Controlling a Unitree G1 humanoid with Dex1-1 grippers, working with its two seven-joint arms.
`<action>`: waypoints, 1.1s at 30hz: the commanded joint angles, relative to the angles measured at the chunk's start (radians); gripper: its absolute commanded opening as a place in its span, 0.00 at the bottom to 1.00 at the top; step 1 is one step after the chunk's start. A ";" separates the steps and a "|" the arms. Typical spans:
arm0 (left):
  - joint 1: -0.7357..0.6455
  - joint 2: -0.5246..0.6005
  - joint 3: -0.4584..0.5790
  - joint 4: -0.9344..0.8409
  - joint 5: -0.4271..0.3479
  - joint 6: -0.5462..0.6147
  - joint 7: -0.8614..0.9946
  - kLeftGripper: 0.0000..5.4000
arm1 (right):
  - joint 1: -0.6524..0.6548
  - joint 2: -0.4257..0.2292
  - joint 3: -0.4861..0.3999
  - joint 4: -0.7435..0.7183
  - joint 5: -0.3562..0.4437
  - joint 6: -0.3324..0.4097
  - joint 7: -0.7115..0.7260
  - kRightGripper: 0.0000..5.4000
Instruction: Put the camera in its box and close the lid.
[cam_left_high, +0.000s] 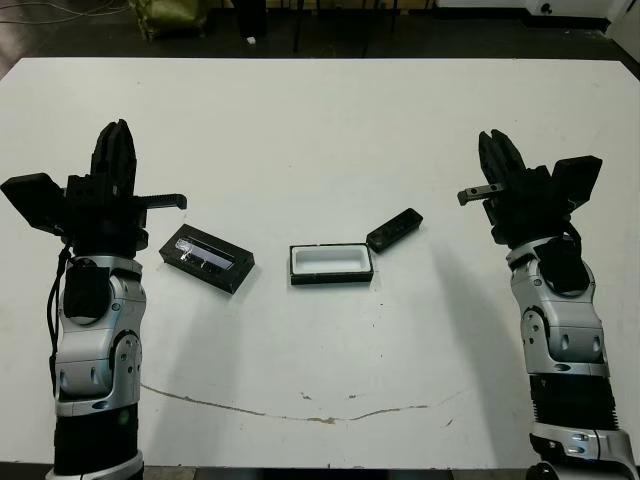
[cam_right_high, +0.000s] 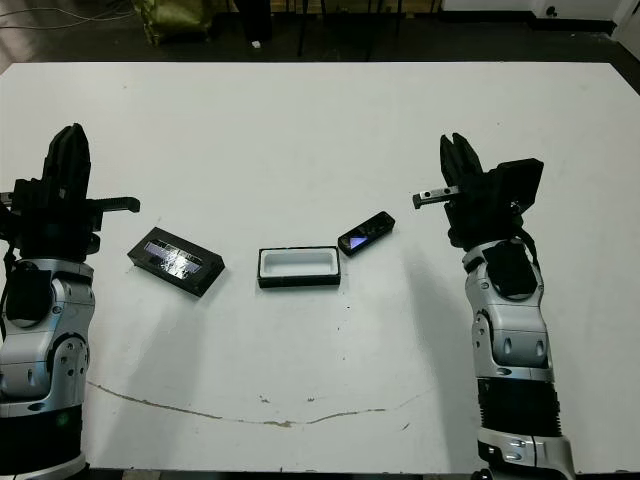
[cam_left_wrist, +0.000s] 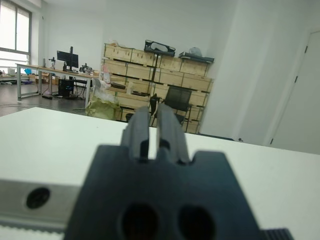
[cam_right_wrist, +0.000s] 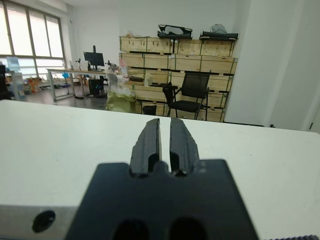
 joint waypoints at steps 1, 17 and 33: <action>0.018 0.006 -0.003 0.006 0.013 0.001 -0.001 0.00 | -0.050 -0.040 0.013 0.019 -0.041 0.044 -0.008 0.00; 0.015 0.013 -0.005 0.007 0.010 0.005 -0.005 0.00 | -0.654 -0.192 0.208 0.859 -0.247 -0.079 0.307 0.00; 0.019 0.009 -0.013 0.003 0.026 0.009 0.003 0.00 | -0.730 -0.142 0.352 1.034 -0.429 -0.192 0.271 0.00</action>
